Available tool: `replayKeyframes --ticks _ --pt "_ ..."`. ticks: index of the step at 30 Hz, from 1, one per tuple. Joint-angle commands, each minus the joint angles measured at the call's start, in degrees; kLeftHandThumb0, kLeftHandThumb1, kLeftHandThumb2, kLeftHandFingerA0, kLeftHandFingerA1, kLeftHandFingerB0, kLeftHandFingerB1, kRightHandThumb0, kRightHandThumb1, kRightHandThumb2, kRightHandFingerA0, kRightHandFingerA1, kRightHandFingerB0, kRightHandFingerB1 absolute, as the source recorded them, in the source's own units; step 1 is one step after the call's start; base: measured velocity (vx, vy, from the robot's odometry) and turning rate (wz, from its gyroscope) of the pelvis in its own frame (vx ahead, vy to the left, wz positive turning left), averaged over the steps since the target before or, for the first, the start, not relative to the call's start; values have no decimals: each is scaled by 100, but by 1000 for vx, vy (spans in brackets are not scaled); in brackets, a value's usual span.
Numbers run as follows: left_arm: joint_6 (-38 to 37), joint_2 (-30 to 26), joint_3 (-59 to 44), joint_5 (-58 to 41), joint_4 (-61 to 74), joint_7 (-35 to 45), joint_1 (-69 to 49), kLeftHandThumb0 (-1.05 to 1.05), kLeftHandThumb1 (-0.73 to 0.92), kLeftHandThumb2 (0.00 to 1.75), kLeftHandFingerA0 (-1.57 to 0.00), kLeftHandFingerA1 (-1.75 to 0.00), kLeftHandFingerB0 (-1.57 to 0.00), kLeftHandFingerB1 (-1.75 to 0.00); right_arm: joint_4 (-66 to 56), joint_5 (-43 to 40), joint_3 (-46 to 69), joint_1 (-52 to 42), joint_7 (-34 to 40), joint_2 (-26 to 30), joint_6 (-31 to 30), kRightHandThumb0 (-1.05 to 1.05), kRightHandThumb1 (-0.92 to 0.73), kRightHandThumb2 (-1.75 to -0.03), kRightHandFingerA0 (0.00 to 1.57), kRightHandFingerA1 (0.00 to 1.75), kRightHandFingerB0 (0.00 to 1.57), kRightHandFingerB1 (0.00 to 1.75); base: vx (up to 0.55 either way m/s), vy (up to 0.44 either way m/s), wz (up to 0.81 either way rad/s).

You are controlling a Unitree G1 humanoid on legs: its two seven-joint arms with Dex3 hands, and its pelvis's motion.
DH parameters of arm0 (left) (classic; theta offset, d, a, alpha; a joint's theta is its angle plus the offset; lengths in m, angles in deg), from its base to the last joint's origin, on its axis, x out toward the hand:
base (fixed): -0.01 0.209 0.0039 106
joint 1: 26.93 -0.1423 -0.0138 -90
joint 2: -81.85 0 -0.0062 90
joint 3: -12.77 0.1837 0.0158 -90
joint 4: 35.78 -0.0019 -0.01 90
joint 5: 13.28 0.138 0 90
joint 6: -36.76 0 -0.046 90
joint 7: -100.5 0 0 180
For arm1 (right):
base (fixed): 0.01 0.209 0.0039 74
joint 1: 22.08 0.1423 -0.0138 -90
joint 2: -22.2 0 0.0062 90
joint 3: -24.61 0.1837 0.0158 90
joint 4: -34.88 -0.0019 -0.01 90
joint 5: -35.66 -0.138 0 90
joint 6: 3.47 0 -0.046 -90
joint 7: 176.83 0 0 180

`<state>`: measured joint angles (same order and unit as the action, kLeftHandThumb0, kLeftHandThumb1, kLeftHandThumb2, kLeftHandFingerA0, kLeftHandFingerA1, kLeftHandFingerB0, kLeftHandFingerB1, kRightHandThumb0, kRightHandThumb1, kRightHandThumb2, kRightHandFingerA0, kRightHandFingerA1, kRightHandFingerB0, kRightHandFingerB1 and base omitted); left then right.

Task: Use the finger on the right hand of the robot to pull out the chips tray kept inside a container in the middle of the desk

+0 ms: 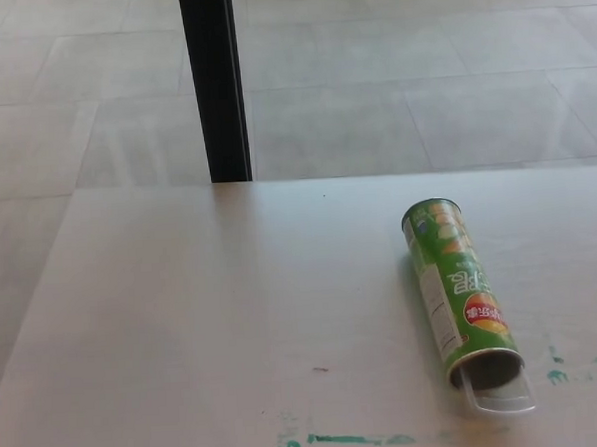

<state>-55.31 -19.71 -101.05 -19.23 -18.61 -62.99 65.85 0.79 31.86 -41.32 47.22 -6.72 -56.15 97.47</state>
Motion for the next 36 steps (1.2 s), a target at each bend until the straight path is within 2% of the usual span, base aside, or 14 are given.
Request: replayKeyframes --ticks 1,3,7,8,9,14,19,22,30,31,32,33,35,36 --pt "50 -121 -33 -154 -39 209 3 -55 66 59 -56 -60 -51 -48 41 -301 171 -46 -263 120 323 -26 -68 -59 59 64 52 50 0 0 0" --pt "11 -120 -53 -156 -108 201 2 -56 64 59 -57 -59 -52 -48 -225 -626 524 -48 -253 178 48 -22 -66 -59 56 61 39 44 0 0 0" --pt "3 -116 -42 -147 -108 168 9 -55 65 59 -59 -60 -56 -49 -594 -977 1110 66 29 115 17 -22 -65 -59 63 62 40 39 0 0 0" --pt "-1 -105 -29 -139 -108 184 10 -55 65 59 -58 -58 -54 -49 -574 -1049 1244 173 101 144 -27 -13 -46 -96 63 77 27 57 0 0 0" --pt "-14 -102 4 -109 -103 198 14 -56 66 59 -57 -58 -51 -46 -852 -1130 1451 296 274 200 -41 -19 -68 -60 68 70 35 37 0 0 0" --pt "69 -115 20 -122 -98 121 49 -55 64 59 -56 -60 -60 -51 -2238 -1175 1753 578 518 97 -193 -19 -65 -59 73 64 31 33 0 0 0" --pt "34 -103 57 -93 -95 131 41 -54 66 60 -55 -60 -54 -49 -3648 -1130 1631 607 414 -44 -253 -19 -63 -59 76 65 31 35 0 0 0" --pt "60 -82 51 -109 -107 141 50 -53 65 59 -54 -61 -56 -51 -5080 -1283 1528 522 539 -270 -734 -21 -63 -59 74 70 32 33 0 0 0" --pt "-1 -83 152 -13 -129 105 10 -56 64 60 -59 -60 -63 -54 -6926 -601 973 407 155 -86 -233 -23 -61 -58 80 75 30 35 0 0 0" --pt "24 -82 148 -26 -97 102 3 -54 65 59 -58 -60 -59 -51 -7251 -456 875 328 65 24 -324 -14 -43 -89 79 81 17 50 0 0 0" --pt "32 -82 142 -37 -79 102 -6 -55 64 59 -58 -62 -62 -56 -7439 -334 800 284 -16 108 -317 -11 -42 -88 79 81 17 51 0 0 0" --pt "17 -85 141 -33 -86 102 -15 -55 63 59 -58 -60 -66 -58 -7531 -244 714 266 -127 175 -180 -10 -60 -57 84 77 28 38 0 0 0" --pt "2 -88 150 -16 -108 98 -10 -55 63 59 -58 -60 -66 -58 -7580 -243 664 256 -195 187 -96 -10 -60 -57 84 77 28 38 0 0 0" --pt "32 -96 157 -11 -104 104 -8 -53 64 59 -55 -60 -63 -56 -7784 -174 549 151 -420 347 -74 -10 -42 -88 79 84 17 51 0 0 0"
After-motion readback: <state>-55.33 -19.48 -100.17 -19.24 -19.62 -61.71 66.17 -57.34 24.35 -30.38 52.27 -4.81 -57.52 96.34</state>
